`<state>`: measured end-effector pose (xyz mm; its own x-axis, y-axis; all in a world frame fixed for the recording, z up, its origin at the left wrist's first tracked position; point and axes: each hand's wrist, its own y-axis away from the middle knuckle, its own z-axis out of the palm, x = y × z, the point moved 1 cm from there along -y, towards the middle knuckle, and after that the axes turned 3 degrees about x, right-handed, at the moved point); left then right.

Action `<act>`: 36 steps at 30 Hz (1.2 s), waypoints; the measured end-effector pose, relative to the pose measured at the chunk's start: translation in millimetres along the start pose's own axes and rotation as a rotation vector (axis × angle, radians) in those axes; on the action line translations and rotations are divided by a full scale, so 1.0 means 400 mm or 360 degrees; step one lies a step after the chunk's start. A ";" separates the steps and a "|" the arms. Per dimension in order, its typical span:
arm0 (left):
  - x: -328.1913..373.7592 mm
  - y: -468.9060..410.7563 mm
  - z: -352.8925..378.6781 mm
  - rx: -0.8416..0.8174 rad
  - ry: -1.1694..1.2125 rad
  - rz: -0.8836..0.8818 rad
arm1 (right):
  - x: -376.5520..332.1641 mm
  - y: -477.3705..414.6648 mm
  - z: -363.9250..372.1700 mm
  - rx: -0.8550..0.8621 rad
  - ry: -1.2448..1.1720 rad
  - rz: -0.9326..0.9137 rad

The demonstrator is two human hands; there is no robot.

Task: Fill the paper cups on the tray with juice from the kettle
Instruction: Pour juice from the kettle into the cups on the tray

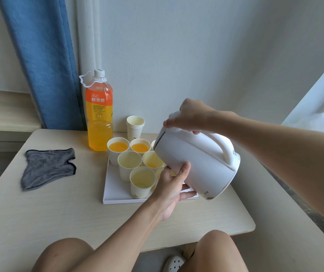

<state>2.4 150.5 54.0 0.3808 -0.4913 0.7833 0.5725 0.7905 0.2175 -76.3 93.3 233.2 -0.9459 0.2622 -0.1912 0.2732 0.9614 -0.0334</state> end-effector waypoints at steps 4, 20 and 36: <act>-0.001 -0.002 0.000 -0.0012 0.0006 -0.0002 | -0.002 -0.002 0.000 0.0011 0.0009 -0.0009; -0.003 -0.004 -0.001 -0.0016 0.0032 -0.0011 | -0.007 -0.001 0.001 0.0012 0.0049 -0.0013; -0.008 -0.012 -0.001 -0.0021 -0.0004 -0.0005 | -0.006 0.002 0.000 0.0017 0.0059 -0.0011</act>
<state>-1.2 148.3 50.3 0.3772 -0.4929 0.7841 0.5832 0.7841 0.2123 -73.6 93.6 233.7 -0.9536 0.2586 -0.1545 0.2683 0.9623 -0.0452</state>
